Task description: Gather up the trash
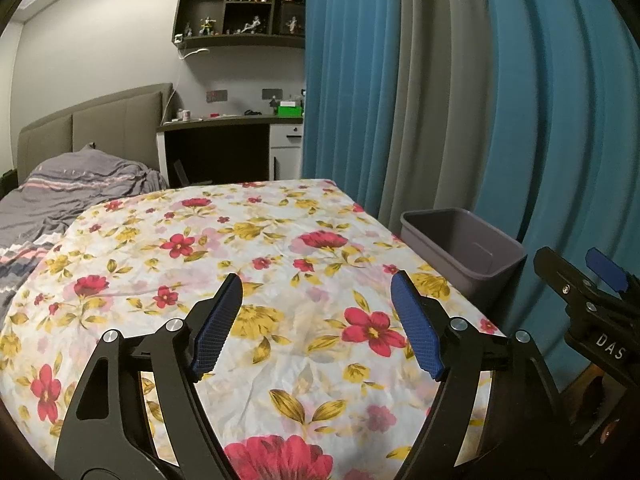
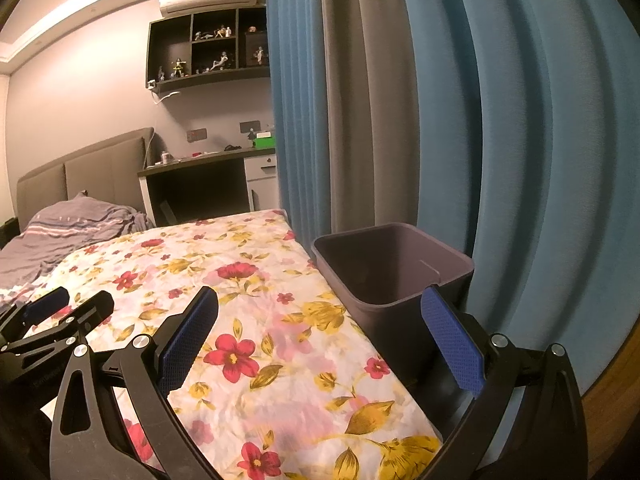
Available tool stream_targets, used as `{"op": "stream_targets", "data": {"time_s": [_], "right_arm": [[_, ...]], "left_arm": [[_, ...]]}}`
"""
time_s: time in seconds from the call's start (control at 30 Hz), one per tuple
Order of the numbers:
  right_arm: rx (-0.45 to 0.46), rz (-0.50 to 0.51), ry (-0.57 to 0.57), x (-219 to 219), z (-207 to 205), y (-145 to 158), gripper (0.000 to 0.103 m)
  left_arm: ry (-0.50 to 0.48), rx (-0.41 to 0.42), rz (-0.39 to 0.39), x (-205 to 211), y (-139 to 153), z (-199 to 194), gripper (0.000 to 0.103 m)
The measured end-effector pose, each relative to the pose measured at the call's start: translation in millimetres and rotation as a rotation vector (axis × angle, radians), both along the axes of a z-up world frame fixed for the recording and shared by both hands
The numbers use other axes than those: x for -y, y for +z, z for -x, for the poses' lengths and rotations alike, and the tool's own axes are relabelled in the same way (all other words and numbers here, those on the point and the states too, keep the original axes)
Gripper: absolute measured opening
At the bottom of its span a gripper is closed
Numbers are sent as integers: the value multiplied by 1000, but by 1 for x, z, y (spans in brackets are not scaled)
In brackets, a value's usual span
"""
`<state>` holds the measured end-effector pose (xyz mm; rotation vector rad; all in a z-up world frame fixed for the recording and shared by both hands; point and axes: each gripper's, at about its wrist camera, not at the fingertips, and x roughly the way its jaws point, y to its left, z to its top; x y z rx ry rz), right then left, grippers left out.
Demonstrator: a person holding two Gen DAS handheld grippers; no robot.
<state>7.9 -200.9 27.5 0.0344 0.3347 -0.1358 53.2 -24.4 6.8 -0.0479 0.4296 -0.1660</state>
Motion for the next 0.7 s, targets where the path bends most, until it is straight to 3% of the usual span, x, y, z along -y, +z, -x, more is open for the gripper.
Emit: {"op": "stream_targets", "data": {"time_s": [0.3,0.7], "right_arm": [[2,-6,1,2,-5,1,97],[13,-19,3,4,-15,4,97]], "left_arm": [[5,6,-18,4,-3,-5,75],[63,4,-57,8,-5,-9,89]]}}
